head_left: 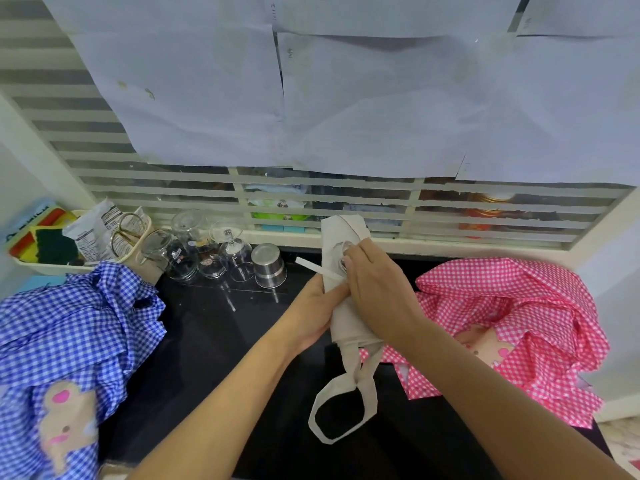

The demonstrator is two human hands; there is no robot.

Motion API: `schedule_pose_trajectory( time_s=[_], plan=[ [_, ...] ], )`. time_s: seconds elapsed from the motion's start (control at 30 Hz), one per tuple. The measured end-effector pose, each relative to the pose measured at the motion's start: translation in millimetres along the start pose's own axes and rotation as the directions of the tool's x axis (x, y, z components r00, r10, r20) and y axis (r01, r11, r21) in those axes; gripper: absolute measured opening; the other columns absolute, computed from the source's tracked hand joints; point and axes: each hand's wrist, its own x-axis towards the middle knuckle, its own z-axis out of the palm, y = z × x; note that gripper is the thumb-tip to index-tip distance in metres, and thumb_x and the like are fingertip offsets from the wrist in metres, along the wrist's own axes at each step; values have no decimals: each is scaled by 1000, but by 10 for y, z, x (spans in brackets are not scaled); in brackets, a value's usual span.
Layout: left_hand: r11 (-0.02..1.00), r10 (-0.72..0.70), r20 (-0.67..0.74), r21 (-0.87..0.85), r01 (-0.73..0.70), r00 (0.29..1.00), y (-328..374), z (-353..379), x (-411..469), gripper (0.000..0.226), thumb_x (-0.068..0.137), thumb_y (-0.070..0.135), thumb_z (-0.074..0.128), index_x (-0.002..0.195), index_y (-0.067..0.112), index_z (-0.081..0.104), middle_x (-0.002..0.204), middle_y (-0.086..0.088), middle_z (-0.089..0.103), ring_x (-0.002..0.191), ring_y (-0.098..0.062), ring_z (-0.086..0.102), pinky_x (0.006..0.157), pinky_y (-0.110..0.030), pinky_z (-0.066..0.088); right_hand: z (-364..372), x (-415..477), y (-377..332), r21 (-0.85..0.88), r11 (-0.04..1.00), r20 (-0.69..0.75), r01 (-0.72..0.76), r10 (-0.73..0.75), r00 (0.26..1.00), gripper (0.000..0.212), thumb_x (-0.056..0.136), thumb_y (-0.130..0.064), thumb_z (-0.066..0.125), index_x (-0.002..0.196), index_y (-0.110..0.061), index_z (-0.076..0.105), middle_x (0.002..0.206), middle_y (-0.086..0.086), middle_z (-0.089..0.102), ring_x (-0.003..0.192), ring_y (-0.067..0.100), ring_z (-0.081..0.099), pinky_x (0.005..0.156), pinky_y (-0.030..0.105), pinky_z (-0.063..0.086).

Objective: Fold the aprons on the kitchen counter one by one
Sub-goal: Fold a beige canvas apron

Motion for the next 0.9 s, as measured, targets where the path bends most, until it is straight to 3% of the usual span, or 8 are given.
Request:
schedule_pose_trajectory(
  time_s=[0.13, 0.23, 0.33, 0.53, 0.6, 0.73, 0.8, 0.9],
  plan=[
    [997, 52, -103, 59, -46, 993, -15, -30, 67, 21, 98, 11, 49, 115, 14, 61, 108, -8, 71, 102, -20, 68, 85, -33, 56, 59, -38, -161, 296, 929, 67, -220, 209, 976, 41, 71, 4, 72, 111, 5, 63, 101, 19, 63, 89, 30, 61, 75, 43, 56],
    [982, 83, -171, 182, -51, 982, -22, -61, 81, 24, 93, 15, 58, 118, 15, 61, 111, -6, 70, 105, -20, 67, 88, -35, 54, -5, -52, -219, 307, 919, 184, -247, 198, 963, 39, 92, -1, 51, 131, 1, 49, 123, 19, 57, 112, 33, 55, 94, 42, 47],
    [963, 91, -186, 267, -39, 978, -36, -57, 54, 22, 92, 18, 62, 113, 22, 62, 105, 0, 72, 97, -14, 69, 81, -28, 56, -88, -48, -206, 411, 842, 181, -349, 300, 937, 25, 98, -5, 30, 117, -1, 47, 101, 19, 60, 93, 38, 57, 80, 45, 46],
    [895, 154, -226, 443, -39, 962, -46, -26, 50, 9, 94, 21, 58, 99, 17, 65, 93, -5, 72, 87, -18, 69, 78, -31, 56, -69, 88, -118, 379, 812, 307, -444, 342, 888, 22, 100, -15, 37, 119, -8, 44, 89, 8, 51, 82, 28, 56, 61, 30, 37],
    [826, 211, -272, 563, -23, 939, -44, -7, 72, 13, 95, 16, 55, 83, 15, 60, 78, -3, 65, 71, -14, 62, 65, -20, 50, -75, 114, -118, 280, 873, 381, -399, 280, 881, 30, 100, -20, 43, 128, -10, 42, 105, 11, 55, 94, 27, 58, 68, 28, 43],
    [608, 372, -286, 794, 1, 883, -31, 77, 47, 28, 96, 0, 42, 80, 22, 45, 67, 9, 37, 57, -1, 36, 56, -14, 41, -95, 106, -243, 247, 908, 233, -338, 283, 930, 36, 101, -35, 38, 123, -8, 48, 108, 6, 60, 96, 21, 62, 71, 23, 38],
    [604, 405, -242, 795, -59, 882, -73, 86, 35, 33, 94, -3, 46, 80, 27, 48, 71, 12, 44, 61, -1, 43, 64, -10, 45, -92, 123, -245, 329, 850, 205, -411, 360, 910, 40, 100, -44, 38, 113, -9, 53, 95, 4, 62, 90, 20, 64, 70, 21, 40],
    [627, 447, -219, 768, -130, 867, -90, 89, 8, 16, 93, 0, 52, 92, 13, 60, 73, 14, 53, 62, 0, 54, 62, -8, 44, -85, 165, -199, 316, 838, 193, -444, 401, 895, 35, 101, -36, 39, 113, -7, 55, 98, 7, 65, 87, 20, 65, 76, 26, 50]
  ],
)
